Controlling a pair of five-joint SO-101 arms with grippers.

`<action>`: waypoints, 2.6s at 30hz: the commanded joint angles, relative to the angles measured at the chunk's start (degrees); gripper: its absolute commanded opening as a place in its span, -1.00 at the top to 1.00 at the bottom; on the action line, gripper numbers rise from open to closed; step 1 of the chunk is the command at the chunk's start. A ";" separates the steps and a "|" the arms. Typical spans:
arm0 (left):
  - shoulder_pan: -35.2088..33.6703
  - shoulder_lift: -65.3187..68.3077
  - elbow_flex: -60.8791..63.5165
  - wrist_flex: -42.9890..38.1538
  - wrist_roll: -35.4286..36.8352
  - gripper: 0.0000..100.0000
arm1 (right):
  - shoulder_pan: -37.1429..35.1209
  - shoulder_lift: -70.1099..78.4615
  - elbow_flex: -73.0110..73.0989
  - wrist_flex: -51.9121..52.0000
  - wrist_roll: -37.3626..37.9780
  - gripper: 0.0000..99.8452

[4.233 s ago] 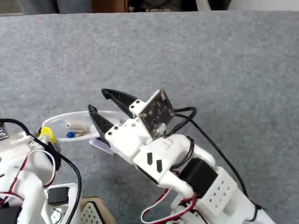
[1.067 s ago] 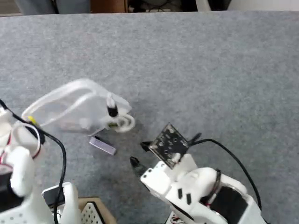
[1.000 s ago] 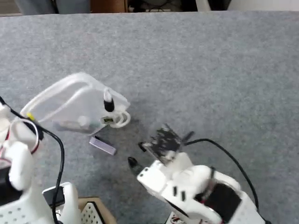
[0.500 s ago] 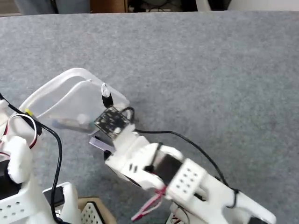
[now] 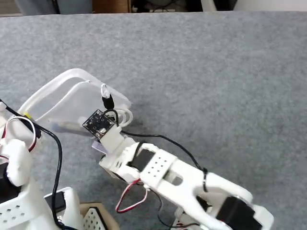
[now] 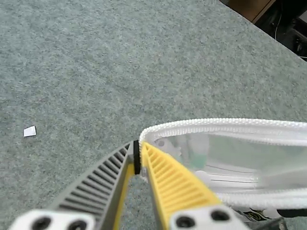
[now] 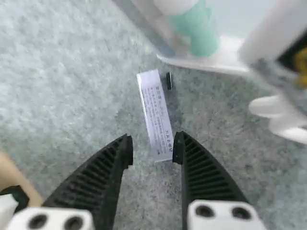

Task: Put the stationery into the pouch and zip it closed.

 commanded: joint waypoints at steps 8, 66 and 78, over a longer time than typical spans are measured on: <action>-0.57 0.62 -1.10 -0.70 0.53 0.94 | -0.35 16.22 -12.97 -1.67 -2.90 0.69; 20.44 0.00 8.13 1.32 -10.64 0.94 | 10.64 -40.04 -33.89 2.55 7.65 0.98; 20.26 0.00 7.96 0.97 -10.37 0.94 | 8.09 -30.81 -25.98 -6.86 4.75 0.98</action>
